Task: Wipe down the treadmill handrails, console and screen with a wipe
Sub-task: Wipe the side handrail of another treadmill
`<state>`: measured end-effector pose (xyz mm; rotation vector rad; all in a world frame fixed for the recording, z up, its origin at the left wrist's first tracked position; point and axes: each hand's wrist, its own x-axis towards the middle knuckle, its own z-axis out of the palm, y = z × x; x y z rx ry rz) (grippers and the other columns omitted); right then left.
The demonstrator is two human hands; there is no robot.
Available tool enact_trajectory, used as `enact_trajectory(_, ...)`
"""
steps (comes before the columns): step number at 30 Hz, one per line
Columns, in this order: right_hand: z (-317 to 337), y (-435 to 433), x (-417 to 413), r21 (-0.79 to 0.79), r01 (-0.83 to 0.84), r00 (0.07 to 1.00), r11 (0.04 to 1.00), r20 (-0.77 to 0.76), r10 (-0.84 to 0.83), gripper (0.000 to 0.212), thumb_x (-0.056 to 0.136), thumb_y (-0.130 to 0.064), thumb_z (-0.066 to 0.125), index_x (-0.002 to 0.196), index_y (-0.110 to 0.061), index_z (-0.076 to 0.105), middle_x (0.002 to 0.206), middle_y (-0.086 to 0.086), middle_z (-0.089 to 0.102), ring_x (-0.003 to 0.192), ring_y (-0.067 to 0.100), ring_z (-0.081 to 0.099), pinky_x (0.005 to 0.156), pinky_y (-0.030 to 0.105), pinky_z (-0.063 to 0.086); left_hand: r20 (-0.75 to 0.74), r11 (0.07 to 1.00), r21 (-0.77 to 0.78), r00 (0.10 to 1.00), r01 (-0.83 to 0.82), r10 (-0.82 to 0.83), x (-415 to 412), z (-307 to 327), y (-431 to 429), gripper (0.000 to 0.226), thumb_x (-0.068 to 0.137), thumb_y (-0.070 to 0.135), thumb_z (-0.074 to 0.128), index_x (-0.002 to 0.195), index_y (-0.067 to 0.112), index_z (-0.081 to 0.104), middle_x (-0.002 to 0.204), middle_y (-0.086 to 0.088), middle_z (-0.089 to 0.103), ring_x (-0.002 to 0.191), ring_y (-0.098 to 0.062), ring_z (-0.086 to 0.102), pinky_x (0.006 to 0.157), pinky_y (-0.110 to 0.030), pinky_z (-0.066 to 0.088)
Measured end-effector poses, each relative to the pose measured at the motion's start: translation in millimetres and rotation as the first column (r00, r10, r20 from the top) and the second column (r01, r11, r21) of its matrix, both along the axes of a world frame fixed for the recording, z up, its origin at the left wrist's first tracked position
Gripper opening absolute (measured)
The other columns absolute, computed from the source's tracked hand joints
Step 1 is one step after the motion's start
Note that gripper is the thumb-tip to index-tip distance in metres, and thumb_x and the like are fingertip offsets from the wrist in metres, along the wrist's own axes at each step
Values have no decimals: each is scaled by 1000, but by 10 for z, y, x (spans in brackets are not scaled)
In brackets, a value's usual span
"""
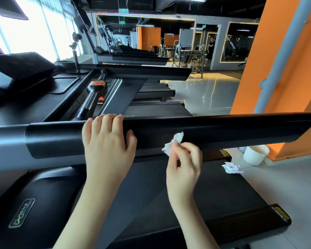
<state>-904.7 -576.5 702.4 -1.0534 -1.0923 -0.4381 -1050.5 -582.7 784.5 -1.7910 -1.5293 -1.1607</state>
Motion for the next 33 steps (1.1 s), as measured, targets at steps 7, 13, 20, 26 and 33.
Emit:
enact_trajectory(7, 348, 77, 158, -4, 29, 1000, 1000, 11, -29, 22, 86, 11, 60, 98, 0, 74, 96, 11, 63, 85, 24, 52, 83, 19, 43, -83, 996, -43, 994, 72, -75, 169, -15, 24, 45, 86, 28, 42, 117, 2, 63, 113, -12, 65, 108, -36, 58, 105, -49, 32)
enact_trajectory(13, 300, 37, 37, 1, 63, 995, 998, 80, -63, 27, 92, 9, 48, 102, 3, 72, 100, 11, 68, 91, 24, 51, 90, 21, 41, -54, 997, -17, 996, 70, -71, 191, -29, 33, 43, 85, 26, 44, 114, 1, 64, 111, -12, 66, 107, -37, 59, 102, -51, 35)
enact_trajectory(20, 740, 204, 280, -73, 105, 988, 992, 120, -96, 40, 98, -14, 36, 91, -6, 75, 83, 4, 66, 81, 22, 43, 69, 34, 44, -64, 998, -22, 996, 65, -66, 181, -39, 29, 44, 86, 27, 43, 115, 0, 63, 113, -13, 65, 108, -37, 58, 102, -51, 35)
enact_trajectory(26, 672, 69, 178, -60, 32, 984, 998, 180, -21, 32, 87, -11, 43, 88, -6, 74, 83, 1, 67, 79, 24, 47, 70, 31, 43, -61, 998, 0, 996, 60, -60, 194, -37, 35, 44, 85, 27, 44, 113, 0, 64, 111, -14, 66, 104, -38, 59, 101, -51, 34)
enact_trajectory(33, 657, 133, 453, -83, 126, 992, 988, 27, -125, 30, 87, -9, 45, 86, -4, 74, 87, 10, 62, 79, 21, 41, 66, 34, 44, -65, 998, 0, 996, 57, -57, 188, -57, 42, 44, 85, 27, 43, 114, 0, 63, 111, -14, 65, 104, -38, 58, 103, -50, 31)
